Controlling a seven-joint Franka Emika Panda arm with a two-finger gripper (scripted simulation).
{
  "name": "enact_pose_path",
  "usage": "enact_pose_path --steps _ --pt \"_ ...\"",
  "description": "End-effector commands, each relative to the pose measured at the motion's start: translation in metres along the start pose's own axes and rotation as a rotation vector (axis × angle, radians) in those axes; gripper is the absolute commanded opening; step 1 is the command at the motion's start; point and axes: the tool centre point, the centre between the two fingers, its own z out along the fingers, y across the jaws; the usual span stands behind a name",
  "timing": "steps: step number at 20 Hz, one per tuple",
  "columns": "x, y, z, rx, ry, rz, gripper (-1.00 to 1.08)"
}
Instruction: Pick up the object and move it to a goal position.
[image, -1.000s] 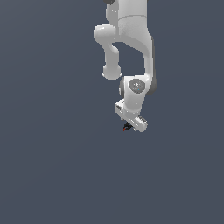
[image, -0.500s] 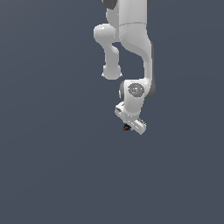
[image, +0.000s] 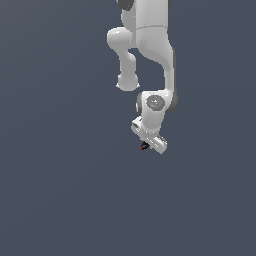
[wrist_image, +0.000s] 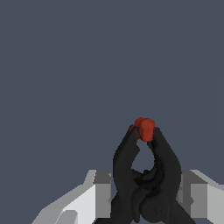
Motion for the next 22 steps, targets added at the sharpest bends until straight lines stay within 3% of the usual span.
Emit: enact_pose_path --steps 1,11,22 --pt "0.001 0.0 -0.002 0.0 0.0 0.0 -1.0" --pt "0.024 -0.005 -0.046 0.0 0.0 0.0 -1.0" --pt "0.075 -0.018 -0.144 -0.002 0.002 0.002 -1.0"
